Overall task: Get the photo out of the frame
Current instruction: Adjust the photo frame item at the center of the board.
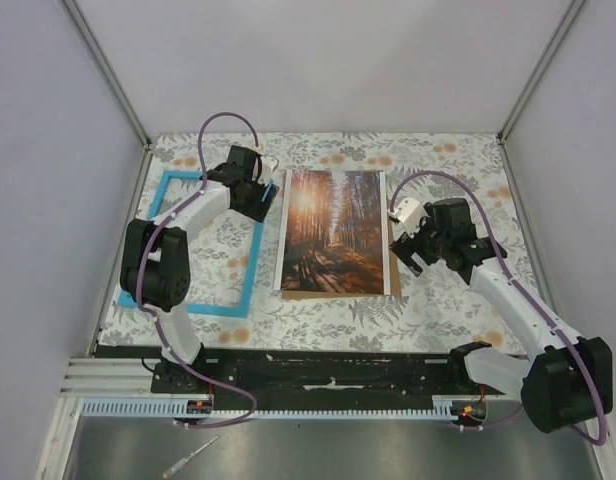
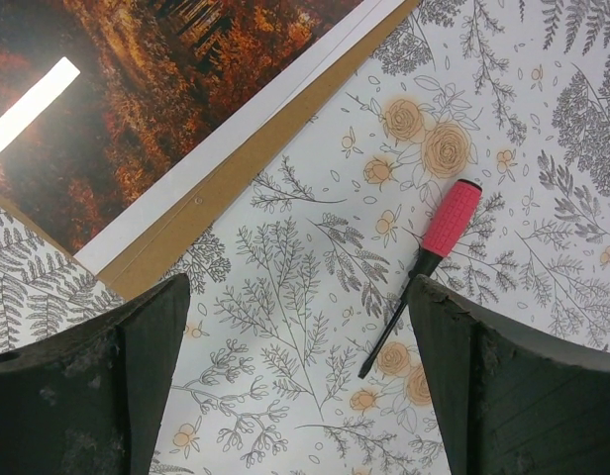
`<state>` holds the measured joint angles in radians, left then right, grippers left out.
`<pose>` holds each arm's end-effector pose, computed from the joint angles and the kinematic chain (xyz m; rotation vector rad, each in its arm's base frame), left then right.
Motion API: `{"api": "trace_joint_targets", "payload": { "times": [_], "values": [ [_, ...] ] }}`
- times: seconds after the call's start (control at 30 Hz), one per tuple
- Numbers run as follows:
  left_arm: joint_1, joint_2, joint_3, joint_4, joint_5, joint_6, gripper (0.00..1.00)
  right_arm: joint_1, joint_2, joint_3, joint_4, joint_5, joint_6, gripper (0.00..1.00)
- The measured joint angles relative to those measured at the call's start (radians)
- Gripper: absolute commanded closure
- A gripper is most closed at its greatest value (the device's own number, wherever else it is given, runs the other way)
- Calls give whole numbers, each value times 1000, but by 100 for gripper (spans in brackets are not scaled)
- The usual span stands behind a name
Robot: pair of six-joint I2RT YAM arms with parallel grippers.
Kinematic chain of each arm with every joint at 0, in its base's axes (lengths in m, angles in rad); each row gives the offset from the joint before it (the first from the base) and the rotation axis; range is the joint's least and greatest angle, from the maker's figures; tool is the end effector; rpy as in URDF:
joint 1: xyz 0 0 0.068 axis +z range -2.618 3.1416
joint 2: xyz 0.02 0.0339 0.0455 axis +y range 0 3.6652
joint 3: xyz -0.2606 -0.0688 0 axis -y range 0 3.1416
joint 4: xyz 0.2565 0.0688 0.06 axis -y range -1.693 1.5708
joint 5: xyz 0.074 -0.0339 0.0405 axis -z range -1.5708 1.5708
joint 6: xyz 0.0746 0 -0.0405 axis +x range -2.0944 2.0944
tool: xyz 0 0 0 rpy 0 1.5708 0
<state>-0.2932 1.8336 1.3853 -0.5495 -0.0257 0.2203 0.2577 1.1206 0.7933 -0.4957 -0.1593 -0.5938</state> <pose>0.4078 -0.1211 0.1832 0.6427 2.4864 0.0054 0.2573 0.0800 0.2142 -1.0505 2.1361 0.0311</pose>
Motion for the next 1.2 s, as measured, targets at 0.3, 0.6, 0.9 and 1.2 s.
{"api": "trace_joint_targets", "payload": {
  "times": [0.3,0.6,0.9,1.2],
  "values": [
    [0,-9,-15,23,-2,0,21,0,1,0,11,0,2,2],
    [0,-17,-18,28,-21,-1,21,0,1,0,11,-1,3,2],
    [0,-17,-18,27,-23,-3,21,0,1,0,10,-38,10,2],
    [0,-15,-17,26,-25,-3,21,0,1,0,10,-79,17,2]
  ]
}}
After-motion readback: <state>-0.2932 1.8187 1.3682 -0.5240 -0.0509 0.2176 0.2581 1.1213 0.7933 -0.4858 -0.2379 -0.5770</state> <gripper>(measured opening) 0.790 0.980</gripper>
